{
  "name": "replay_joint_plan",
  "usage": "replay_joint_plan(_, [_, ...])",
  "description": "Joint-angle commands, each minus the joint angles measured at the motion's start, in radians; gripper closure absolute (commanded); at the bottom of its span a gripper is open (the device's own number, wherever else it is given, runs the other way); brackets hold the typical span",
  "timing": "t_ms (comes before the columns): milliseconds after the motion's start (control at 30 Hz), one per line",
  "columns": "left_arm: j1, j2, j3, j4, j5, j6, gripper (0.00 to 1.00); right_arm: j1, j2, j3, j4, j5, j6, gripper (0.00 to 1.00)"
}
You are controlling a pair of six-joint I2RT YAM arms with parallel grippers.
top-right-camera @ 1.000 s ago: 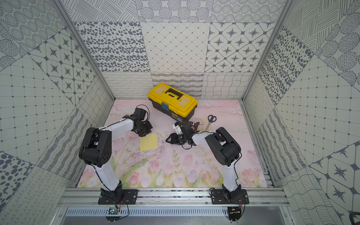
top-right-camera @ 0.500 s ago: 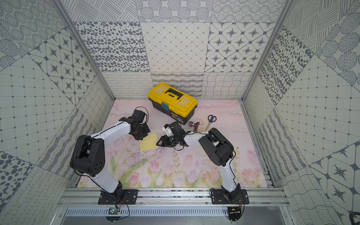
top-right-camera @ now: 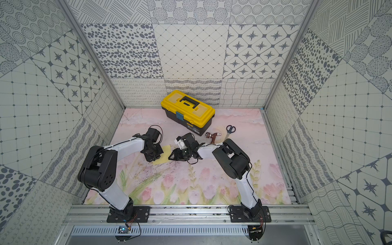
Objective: Fold the square paper along the opposite sides
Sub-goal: Pick up the paper from the center of the board.
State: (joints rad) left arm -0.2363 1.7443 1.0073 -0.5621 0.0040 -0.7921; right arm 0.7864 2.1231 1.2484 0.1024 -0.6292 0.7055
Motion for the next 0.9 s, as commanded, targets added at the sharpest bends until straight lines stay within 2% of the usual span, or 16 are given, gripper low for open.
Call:
replay_joint_plan(0, [-0.009, 0.050, -0.049, 0.007, 0.033, -0.015, 1.00, 0.016, 0.056, 0.032, -0.013, 0.005, 0.011, 0.50])
replay_joint_plan(400, [-0.015, 0.058, -0.049, 0.023, 0.040, -0.016, 1.00, 0.034, 0.071, 0.055, -0.038, 0.005, 0.015, 0.52])
replay_joint_plan(633, [-0.016, 0.060, -0.049, 0.025, 0.043, -0.013, 1.00, 0.033, -0.004, 0.002, -0.102, 0.077, -0.023, 0.52])
replay_joint_plan(867, [-0.019, 0.048, -0.052, 0.015, 0.033, -0.008, 1.00, 0.033, -0.009, 0.011, -0.128, 0.102, -0.026, 0.53])
